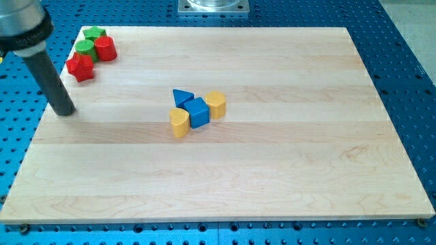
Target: Place the red star at the bottom side of the red circle
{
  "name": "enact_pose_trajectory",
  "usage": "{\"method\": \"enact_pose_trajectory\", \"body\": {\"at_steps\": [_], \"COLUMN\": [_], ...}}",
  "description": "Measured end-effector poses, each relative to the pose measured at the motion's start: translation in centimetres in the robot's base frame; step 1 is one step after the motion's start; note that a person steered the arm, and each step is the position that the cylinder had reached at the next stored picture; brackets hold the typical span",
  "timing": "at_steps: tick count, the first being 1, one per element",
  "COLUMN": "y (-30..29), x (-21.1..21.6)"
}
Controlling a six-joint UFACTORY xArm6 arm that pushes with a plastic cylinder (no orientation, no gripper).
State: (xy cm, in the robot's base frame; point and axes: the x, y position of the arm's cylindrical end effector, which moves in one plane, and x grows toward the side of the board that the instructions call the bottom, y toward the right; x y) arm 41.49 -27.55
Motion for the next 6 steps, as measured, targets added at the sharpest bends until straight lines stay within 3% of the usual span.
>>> {"method": "enact_pose_trajectory", "body": {"at_steps": [1, 6], "y": [-0.9, 1.2], "x": [-4.6, -9.8]}}
